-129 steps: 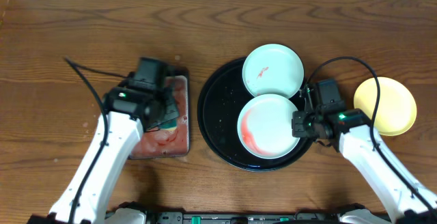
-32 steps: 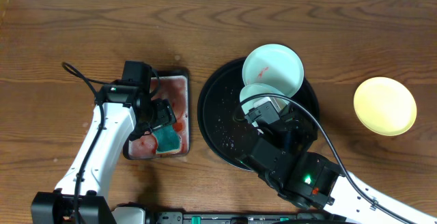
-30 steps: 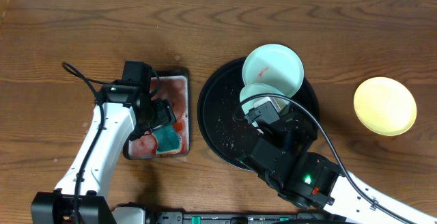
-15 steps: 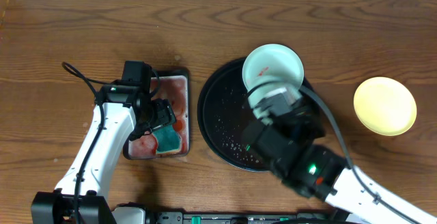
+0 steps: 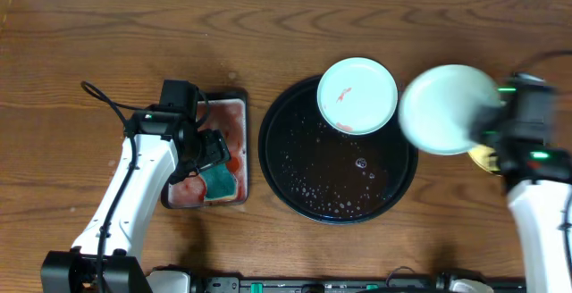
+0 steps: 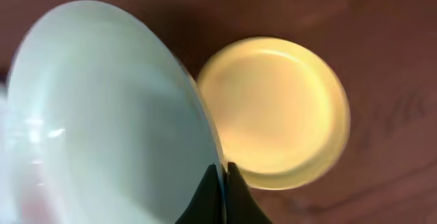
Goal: Clean dirty plates on tray and stack at the side
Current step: 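Carry the green plate right and lower it onto the yellow plate, then grasp the last green plate's rim with right gripper, pull to tray center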
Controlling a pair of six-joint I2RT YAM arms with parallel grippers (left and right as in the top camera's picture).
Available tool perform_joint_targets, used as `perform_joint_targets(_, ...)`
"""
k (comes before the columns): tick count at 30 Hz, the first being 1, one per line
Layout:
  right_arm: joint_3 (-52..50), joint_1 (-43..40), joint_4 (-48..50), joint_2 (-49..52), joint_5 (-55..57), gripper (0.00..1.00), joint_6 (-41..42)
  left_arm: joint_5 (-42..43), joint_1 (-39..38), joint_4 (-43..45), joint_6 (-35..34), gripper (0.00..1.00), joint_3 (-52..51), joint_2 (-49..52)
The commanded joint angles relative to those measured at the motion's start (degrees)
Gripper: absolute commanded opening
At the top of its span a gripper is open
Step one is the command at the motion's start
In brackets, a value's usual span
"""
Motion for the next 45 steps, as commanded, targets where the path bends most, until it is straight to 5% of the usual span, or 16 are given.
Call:
perform_joint_targets(1,1.07,-13.31,-0.04,3.76,-14.82,0.01,-1.57,0.11,0.24,-0.35,0.55,0.82,-0.17,-0.15)
perform_joint_targets(11,1.07,-30.1,3.39,21.94,-18.62,0.01,2.45,0.11,0.24,-0.33,0.55,0.82,-0.17,-0.15)
perform_joint_targets(13,1.09,-30.1,5.6,22.75,-27.82,0.29,-2.14,0.11,0.24,-0.35,0.55,0.82,-0.17,-0.15)
perform_joint_targets(15,1.53,-28.65,6.71,21.92,-40.87,0.42,-6.34,0.11,0.24,-0.35,0.55,0.82,-0.17,-0.15)
perform_joint_targets(21,2.01,-13.97,5.86,15.39,-47.43,0.47,-9.7,0.11,0.24,-0.35,0.55,0.82,-0.17,-0.15)
perform_joint_targets(25,2.01,4.68,5.66,13.86,-25.38,0.48,-10.23,0.11,0.24,-0.35,0.55,0.82,-0.17,-0.15)
perform_joint_targets(29,2.01,17.4,11.54,16.35,-14.93,0.52,-14.99,0.11,0.24,-0.35,0.55,0.82,-0.17,-0.15)
perform_joint_targets(36,2.01,20.55,23.71,27.23,-7.34,0.49,-14.12,0.11,0.24,-0.35,0.55,0.82,-0.17,-0.15)
perform_joint_targets(43,2.01,20.46,27.78,36.98,-18.93,0.41,-10.91,0.11,0.24,-0.35,0.55,0.82,-0.17,-0.15)
perform_joint_targets(45,2.01,20.87,27.61,38.03,-18.91,0.21,-10.4,0.11,0.24,-0.35,0.55,0.82,-0.17,-0.15)
